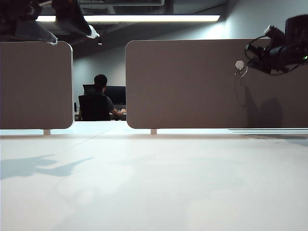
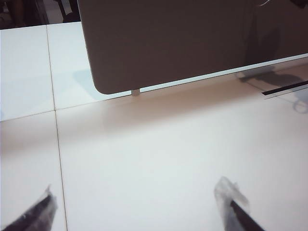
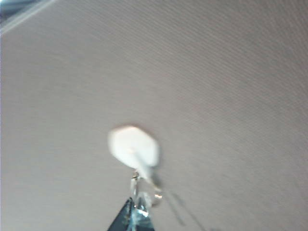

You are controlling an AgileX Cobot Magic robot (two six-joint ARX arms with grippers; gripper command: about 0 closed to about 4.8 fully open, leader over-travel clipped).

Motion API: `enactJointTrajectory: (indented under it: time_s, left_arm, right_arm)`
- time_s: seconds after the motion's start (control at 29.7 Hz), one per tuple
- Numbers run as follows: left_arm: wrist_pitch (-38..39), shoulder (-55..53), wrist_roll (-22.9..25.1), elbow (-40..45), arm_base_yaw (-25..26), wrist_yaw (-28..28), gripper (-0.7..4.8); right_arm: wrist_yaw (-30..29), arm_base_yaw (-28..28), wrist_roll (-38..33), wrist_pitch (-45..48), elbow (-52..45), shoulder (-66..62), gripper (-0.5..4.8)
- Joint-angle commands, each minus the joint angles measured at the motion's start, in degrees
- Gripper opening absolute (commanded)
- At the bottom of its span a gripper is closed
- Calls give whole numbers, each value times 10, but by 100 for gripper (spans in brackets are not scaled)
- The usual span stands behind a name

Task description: Hang the earring on the hook.

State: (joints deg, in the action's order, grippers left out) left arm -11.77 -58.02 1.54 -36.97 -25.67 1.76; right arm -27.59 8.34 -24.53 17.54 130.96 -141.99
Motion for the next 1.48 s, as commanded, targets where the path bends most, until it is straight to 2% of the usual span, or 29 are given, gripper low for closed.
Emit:
enactJointTrajectory:
  time_s: [0.03, 0.27, 0.44, 0.57, 0.64, 0.74, 0.91, 1.08, 1.11, 1.15, 1.18, 1.21, 1.25, 1.28, 1.31, 1.48]
  left_arm:
    - [-31, -15, 2, -3, 0, 2, 479]
    - [-47, -32, 2, -4, 0, 2, 479]
    - [-47, -33, 2, -4, 0, 2, 479]
    - [-47, -33, 2, -4, 0, 2, 479]
    - [-46, -33, 2, -4, 0, 2, 479]
    - [-46, -33, 2, -4, 0, -1, 479]
    - [-46, -33, 1, -4, 0, -20, 479]
    - [-43, -33, -1, -4, -1, -50, 479]
    - [-41, -33, -1, -4, -1, -55, 479]
    - [-36, -33, -4, -4, -1, -61, 479]
    - [-32, -33, -9, -4, -1, -66, 479]
    - [-25, -33, -14, -4, -1, -74, 479]
    - [-20, -33, -16, -4, -1, -77, 479]
    - [-14, -33, -16, -4, -1, -82, 479]
    - [-8, -33, -16, -4, -1, -82, 479]
    - [-1, -33, -16, -4, -1, -82, 479]
  right_arm:
    - [8, 5, -4, -14, 23, -18, -6]
    - [42, 7, 11, -7, 23, -29, -6]
    - [-6, 12, 5, -11, 23, -22, -6]
    - [5, 11, 31, -33, 23, -1, -6]
    - [16, 12, 50, -67, 23, 13, -6]
    - [36, 16, 108, -165, 23, 40, -6]
    - [109, 37, 204, -351, 23, 78, -6]
    - [110, 67, 213, -466, 23, 87, -4]
    - [112, 72, 216, -493, 23, 87, 19]
    - [112, 76, 219, -511, 23, 87, 68]
    - [112, 81, 220, -524, 22, 86, 137]
    - [109, 85, 220, -528, 21, 83, 236]
    - [109, 87, 220, -530, 20, 83, 308]
    - [111, 88, 219, -530, 20, 83, 359]
    - [111, 91, 220, -526, 20, 79, 378]
    - [122, 89, 220, -507, 20, 64, 377]
